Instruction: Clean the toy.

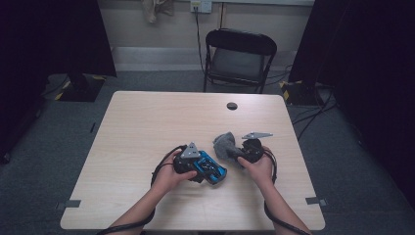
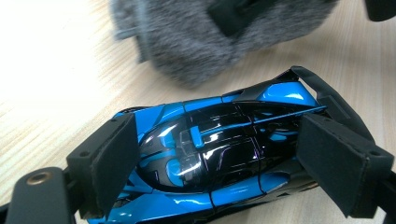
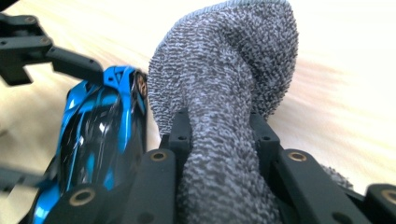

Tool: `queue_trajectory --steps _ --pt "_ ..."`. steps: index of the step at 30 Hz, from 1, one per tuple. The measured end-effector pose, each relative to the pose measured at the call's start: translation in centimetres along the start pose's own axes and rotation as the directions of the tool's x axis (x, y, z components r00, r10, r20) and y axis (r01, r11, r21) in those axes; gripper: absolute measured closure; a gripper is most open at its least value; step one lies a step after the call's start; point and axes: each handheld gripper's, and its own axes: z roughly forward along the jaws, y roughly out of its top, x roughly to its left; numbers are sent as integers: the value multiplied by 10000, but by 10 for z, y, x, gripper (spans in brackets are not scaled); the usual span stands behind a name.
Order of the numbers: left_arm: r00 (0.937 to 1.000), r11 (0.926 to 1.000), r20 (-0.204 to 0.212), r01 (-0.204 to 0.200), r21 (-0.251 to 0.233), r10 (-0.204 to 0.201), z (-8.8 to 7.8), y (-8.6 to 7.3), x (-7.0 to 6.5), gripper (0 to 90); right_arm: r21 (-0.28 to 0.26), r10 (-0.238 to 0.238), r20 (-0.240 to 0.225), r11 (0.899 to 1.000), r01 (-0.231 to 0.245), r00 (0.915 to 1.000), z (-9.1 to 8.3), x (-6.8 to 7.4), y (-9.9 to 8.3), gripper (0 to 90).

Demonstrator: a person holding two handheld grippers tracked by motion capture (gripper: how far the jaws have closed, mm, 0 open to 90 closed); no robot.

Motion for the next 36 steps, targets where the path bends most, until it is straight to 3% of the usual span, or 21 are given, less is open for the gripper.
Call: queue_trajectory --steps 9,16,21,23,36 --pt "10000 10000 -8 9 -18 -9 0 0 0 132 300 -172 88 9994 169 9998 30 11 21 690" --pt "10000 10000 -29 11 -17 -11 0 -1 0 132 223 -94 301 9997 87 9995 45 19 31 690" --pt "10000 10000 -25 14 -53 -14 0 -1 -1 133 358 -226 219 9991 218 9995 56 27 33 690" --pt "10000 10000 -24 20 -68 -20 0 -1 -1 133 421 -440 -69 9981 443 9990 61 33 32 688" --pt "10000 9999 -7 12 -115 -12 0 -1 -1 132 469 -352 -643 9982 382 9973 56 33 23 692"
